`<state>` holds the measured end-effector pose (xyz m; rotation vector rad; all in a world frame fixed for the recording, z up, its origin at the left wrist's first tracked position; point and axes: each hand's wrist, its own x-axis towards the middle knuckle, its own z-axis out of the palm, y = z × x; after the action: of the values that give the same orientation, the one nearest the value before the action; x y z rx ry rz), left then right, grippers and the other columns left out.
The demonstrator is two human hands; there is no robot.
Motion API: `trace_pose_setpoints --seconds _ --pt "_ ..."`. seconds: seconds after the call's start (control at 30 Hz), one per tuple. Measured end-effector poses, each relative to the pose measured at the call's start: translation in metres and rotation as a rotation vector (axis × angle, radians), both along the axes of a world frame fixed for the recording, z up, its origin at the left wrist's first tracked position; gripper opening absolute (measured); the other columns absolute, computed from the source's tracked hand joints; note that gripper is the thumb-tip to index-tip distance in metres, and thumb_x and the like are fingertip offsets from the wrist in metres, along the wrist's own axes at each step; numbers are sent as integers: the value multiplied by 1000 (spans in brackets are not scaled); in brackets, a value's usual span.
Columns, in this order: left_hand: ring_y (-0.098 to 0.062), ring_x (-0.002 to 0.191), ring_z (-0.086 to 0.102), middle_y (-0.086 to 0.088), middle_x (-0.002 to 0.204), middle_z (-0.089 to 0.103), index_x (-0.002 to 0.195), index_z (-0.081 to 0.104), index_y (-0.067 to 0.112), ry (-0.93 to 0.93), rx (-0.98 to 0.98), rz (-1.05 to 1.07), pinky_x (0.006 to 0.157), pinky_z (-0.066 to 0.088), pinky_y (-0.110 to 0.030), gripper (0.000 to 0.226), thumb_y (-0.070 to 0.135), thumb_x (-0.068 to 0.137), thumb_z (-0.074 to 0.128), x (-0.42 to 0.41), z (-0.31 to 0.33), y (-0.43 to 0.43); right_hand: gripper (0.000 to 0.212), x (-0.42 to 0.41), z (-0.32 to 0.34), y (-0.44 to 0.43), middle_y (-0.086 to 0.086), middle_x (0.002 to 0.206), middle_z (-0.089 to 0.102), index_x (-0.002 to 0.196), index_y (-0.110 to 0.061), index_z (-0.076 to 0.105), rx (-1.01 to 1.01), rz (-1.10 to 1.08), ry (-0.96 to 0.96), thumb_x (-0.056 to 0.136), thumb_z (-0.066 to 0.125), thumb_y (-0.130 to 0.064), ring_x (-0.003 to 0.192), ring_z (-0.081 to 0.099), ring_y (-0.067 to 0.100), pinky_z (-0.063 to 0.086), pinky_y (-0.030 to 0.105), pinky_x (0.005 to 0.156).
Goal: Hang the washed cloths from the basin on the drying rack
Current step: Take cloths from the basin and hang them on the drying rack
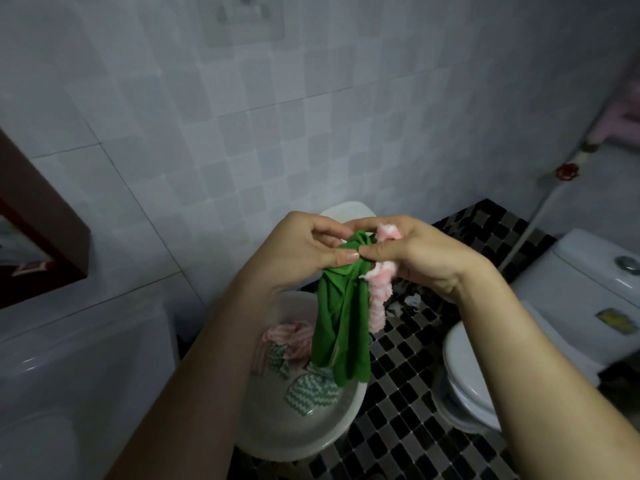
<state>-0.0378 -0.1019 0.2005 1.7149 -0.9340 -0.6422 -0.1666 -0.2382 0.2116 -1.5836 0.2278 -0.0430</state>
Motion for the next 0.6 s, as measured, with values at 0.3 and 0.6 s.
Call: trace_pose_setpoints --seconds 0.3,0.6 --pt "-2 57 52 2 66 58 80 60 12 198 -137 -131 59 42 -16 29 1 99 41 -15 0 -15 23 -20 12 -7 9 70 69 80 -8 72 -439 -210 97 83 52 4 66 63 17 48 32 70" --pt "2 64 54 16 63 63 69 67 25 -125 -150 -203 72 44 -25 18 33 84 72 -46 -2 -66 8 -70 22 -12 18 58 63 68 -5 57 -876 -501 197 76 56 -8 51 66 25 43 31 51"
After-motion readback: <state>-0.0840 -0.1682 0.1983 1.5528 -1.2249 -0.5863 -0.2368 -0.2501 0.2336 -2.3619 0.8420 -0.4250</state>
